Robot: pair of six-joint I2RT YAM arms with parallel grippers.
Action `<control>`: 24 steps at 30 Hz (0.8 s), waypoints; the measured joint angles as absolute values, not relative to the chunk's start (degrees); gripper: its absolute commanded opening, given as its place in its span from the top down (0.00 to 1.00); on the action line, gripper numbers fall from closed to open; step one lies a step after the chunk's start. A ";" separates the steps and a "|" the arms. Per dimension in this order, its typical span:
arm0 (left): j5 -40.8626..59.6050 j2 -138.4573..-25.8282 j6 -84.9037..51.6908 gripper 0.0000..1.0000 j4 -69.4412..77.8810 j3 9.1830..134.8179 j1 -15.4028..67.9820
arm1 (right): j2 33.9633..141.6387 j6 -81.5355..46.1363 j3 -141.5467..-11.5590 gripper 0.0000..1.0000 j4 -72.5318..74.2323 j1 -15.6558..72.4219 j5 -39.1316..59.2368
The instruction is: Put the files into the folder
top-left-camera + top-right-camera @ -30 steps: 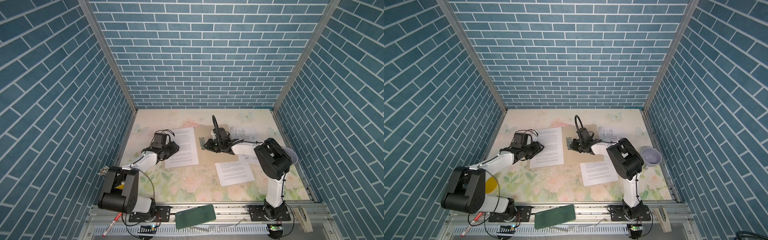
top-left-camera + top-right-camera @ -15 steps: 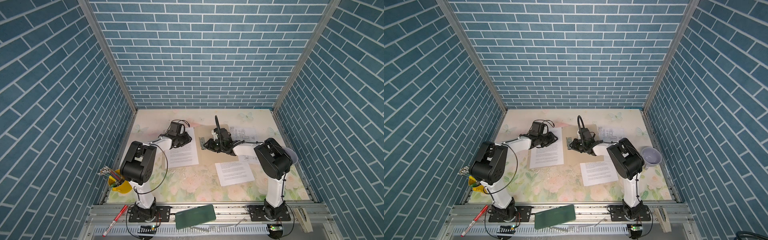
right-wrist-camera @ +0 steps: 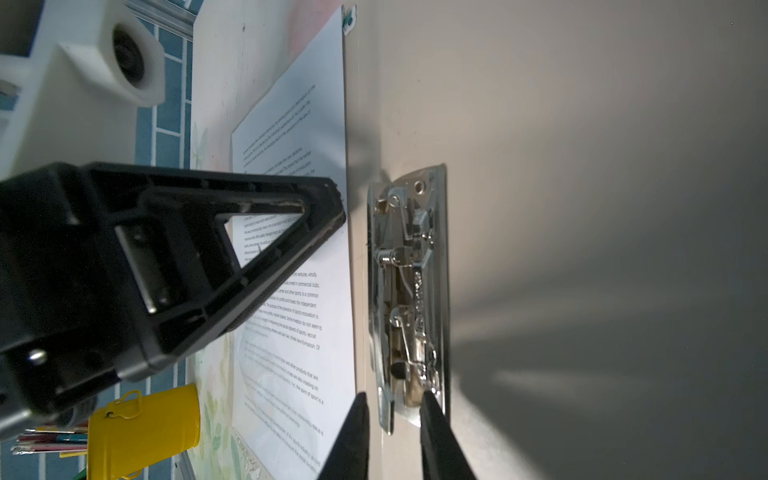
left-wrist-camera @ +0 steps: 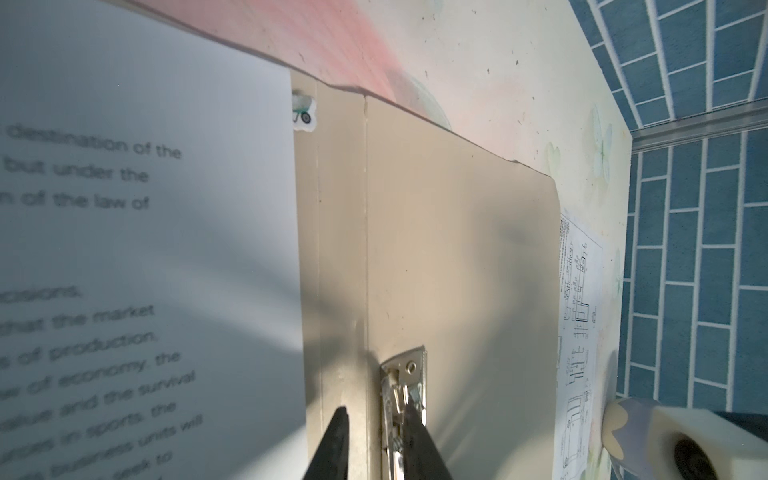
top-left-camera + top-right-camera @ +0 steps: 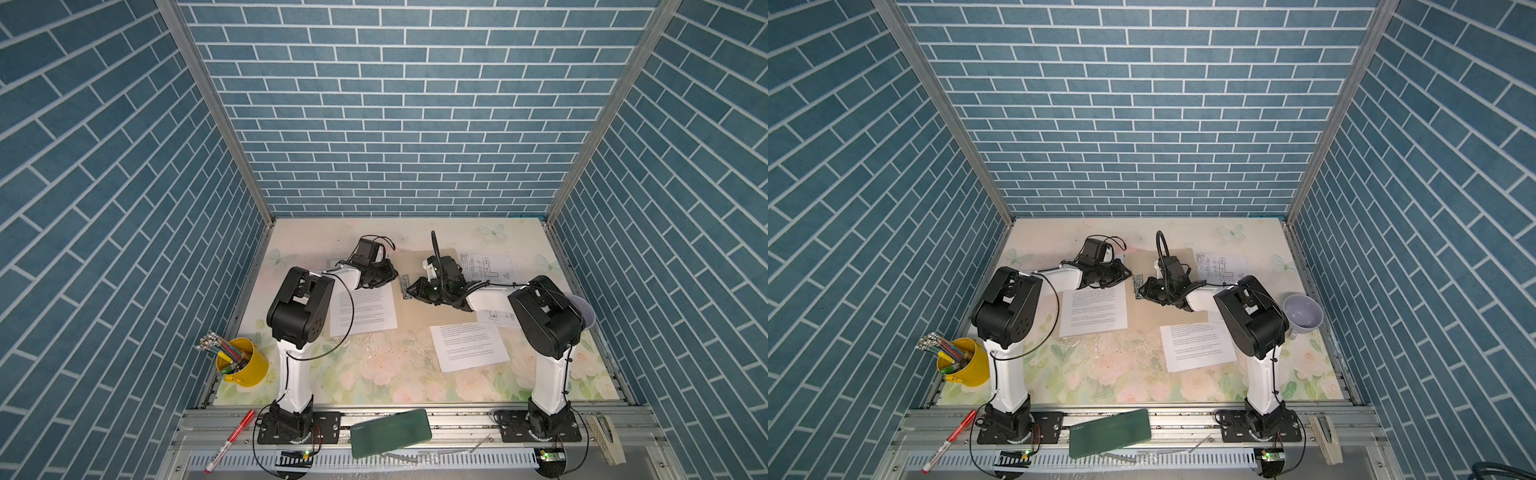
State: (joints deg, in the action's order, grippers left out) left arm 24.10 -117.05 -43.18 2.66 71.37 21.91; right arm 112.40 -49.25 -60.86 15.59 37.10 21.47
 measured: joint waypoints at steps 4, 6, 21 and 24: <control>24.32 -117.43 -43.57 0.77 3.03 71.37 22.17 | 112.40 -49.25 -60.73 0.77 15.49 37.10 21.50; 24.40 -117.64 -44.03 0.79 3.64 71.37 22.31 | 112.40 -49.28 -60.73 0.77 15.51 37.10 21.54; 23.99 -120.14 -45.76 0.86 4.91 72.95 23.51 | 112.42 -49.63 -59.77 0.77 15.46 37.10 21.69; 23.57 -120.14 -45.95 0.86 5.02 72.95 23.55 | 112.42 -49.67 -59.59 0.77 15.46 37.10 21.69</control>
